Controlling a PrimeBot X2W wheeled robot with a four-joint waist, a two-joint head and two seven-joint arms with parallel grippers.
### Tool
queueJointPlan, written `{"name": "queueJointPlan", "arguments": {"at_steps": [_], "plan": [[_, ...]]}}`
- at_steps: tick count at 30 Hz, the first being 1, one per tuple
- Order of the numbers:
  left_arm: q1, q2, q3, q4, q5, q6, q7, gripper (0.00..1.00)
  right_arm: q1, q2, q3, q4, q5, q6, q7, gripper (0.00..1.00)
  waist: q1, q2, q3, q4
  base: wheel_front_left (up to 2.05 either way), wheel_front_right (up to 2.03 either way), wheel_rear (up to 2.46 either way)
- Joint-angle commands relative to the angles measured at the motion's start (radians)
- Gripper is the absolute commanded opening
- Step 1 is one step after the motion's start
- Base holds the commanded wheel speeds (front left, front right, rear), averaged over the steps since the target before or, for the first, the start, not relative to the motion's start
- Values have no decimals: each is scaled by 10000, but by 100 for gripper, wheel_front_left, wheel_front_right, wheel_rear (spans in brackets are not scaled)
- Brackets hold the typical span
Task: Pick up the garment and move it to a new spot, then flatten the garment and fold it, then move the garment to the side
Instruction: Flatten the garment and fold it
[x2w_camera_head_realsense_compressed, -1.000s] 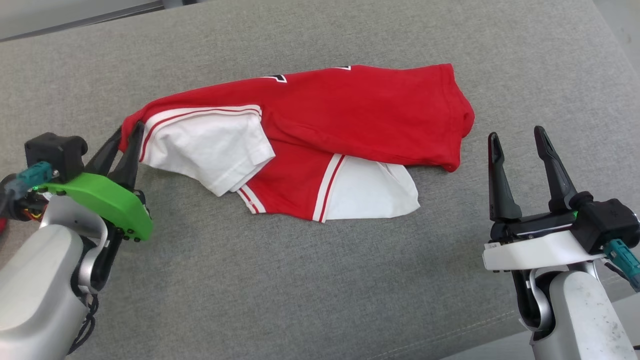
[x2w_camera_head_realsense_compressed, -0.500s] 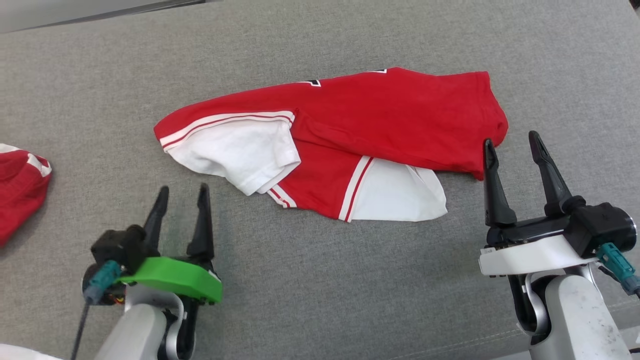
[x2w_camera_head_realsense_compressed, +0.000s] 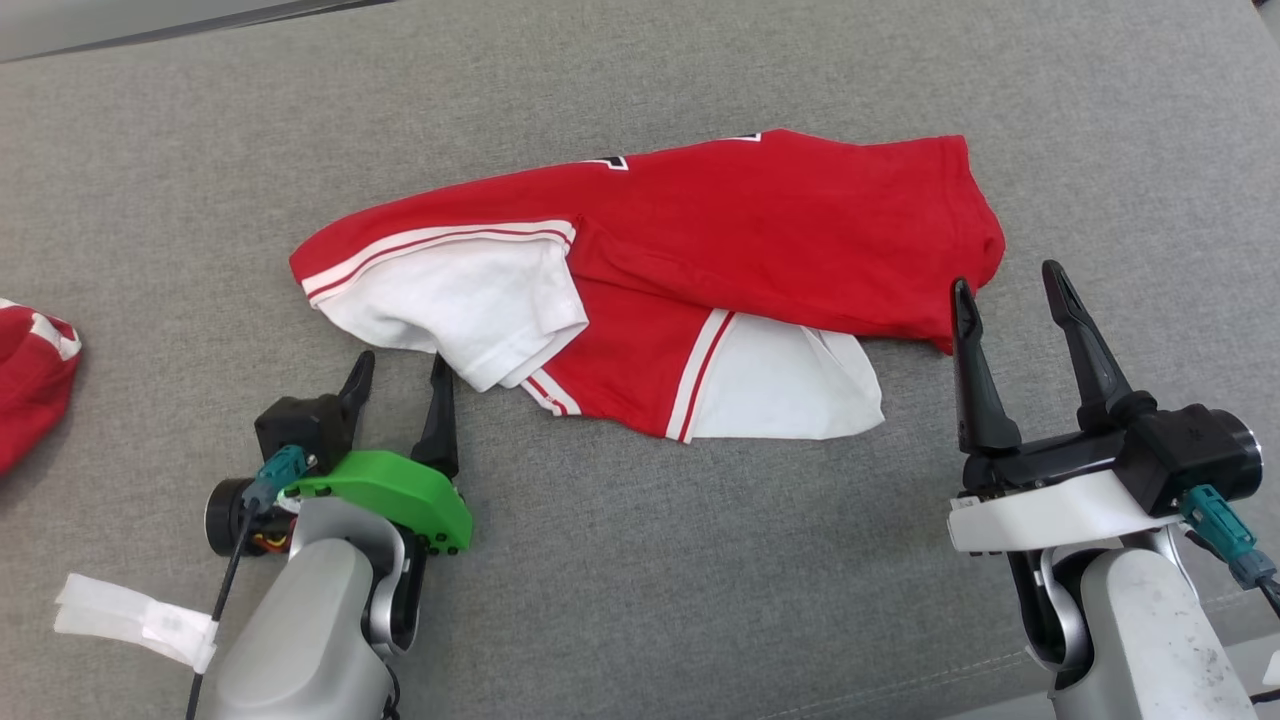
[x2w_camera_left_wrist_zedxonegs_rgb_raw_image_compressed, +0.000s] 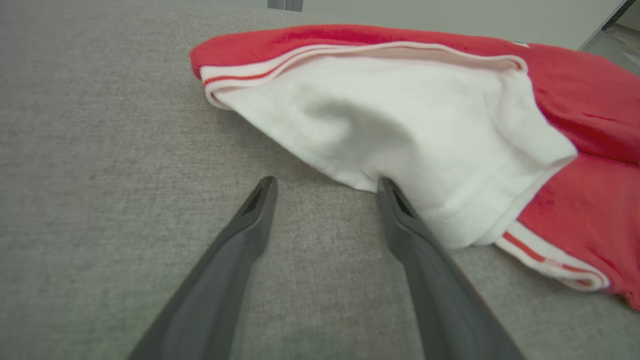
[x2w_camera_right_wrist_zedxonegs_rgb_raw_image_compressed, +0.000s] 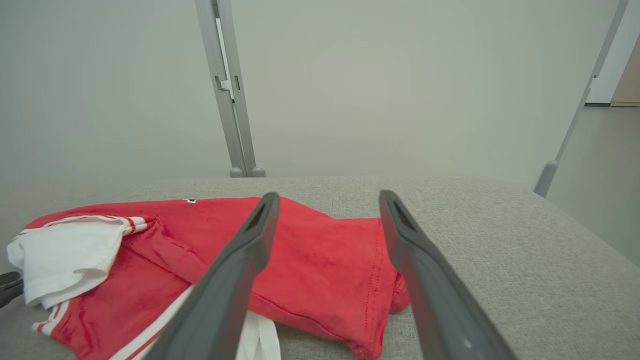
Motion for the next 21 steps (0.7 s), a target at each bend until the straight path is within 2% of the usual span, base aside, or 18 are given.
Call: {"name": "queueJointPlan", "arguments": {"at_steps": [1,3,4,5,12,21], "plan": [[-203,-53,99,118,161,-145,15,100,-110,-10,-2,-28,-41,-18,-2,100,0,-1,95,-116,0,0,0],[-370,-138,256,131,289,-405,13,100,-123,-12,-10,-26,-20,-18,-2,100,0,-1,144,-175,0,0,0],[-423,-158,345,60,343,-514,13,31,-117,-10,-26,-26,-12,-18,-2,100,0,-1,159,-191,0,0,0],[-444,-172,427,-8,450,-669,12,0,-110,-10,-42,-27,4,-18,-2,100,0,-1,168,-210,0,0,0],[20,-158,874,-833,1269,-1181,8,0,32,-9,-177,1,40,-18,-2,100,0,-1,98,-58,0,0,0],[1194,182,1034,-2242,1784,-1381,6,0,217,-12,-58,60,108,-18,-2,100,0,-1,-242,374,0,0,0]]}}
